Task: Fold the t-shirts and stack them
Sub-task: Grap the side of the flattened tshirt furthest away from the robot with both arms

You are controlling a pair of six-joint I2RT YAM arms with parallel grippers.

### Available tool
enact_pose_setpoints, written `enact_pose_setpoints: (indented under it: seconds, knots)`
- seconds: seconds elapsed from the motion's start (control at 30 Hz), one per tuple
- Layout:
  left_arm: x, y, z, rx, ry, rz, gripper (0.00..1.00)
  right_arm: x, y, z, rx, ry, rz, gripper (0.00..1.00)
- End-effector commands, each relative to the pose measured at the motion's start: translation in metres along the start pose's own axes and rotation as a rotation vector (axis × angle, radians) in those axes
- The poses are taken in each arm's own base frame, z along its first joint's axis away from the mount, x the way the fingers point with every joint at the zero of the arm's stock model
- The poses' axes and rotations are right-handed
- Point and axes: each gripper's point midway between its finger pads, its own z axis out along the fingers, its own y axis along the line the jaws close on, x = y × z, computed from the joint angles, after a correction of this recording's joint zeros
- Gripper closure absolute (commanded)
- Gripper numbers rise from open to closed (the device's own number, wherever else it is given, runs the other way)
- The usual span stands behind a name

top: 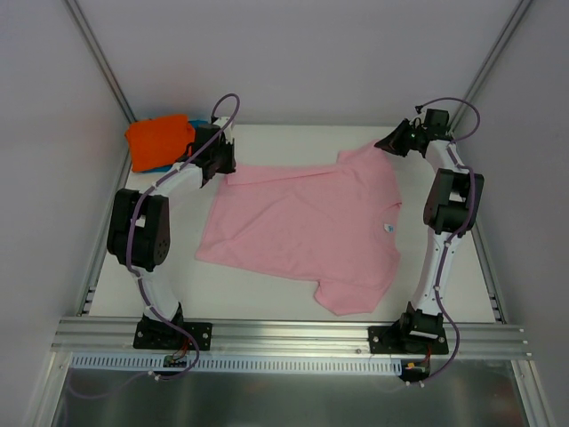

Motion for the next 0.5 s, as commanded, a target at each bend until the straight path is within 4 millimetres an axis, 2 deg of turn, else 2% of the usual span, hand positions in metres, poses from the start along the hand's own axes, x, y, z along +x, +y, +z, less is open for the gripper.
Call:
enact_pose_setpoints:
  seconds: [0.0, 0.1, 0.23, 0.33, 0.37, 0.4, 0.47]
  knots:
    - [-0.033, -0.009, -0.015, 0.019, -0.11, 0.009, 0.89, -0.019, 0.032, -0.018, -0.051, -0.054, -0.07, 1.0]
    - [-0.031, -0.009, -0.011, 0.017, -0.104, 0.013, 0.92, -0.018, 0.03, -0.016, -0.048, -0.05, -0.066, 0.99]
    - [-0.029, 0.004, 0.0, -0.04, -0.098, 0.034, 0.84, -0.017, 0.027, -0.014, -0.05, -0.046, -0.061, 0.99]
    - [-0.021, 0.013, 0.014, -0.052, -0.058, 0.027, 0.83, -0.016, 0.026, -0.013, -0.05, -0.043, -0.059, 0.99]
    - [-0.026, 0.017, 0.021, -0.055, -0.056, 0.018, 0.84, -0.015, 0.025, -0.012, -0.047, -0.042, -0.059, 0.99]
    - [-0.02, 0.019, 0.022, -0.055, -0.019, 0.008, 0.84, -0.015, 0.024, -0.012, -0.045, -0.041, -0.06, 1.0]
    - [-0.025, 0.026, 0.026, -0.058, -0.023, -0.004, 0.84, -0.016, 0.025, -0.012, -0.044, -0.043, -0.063, 1.0]
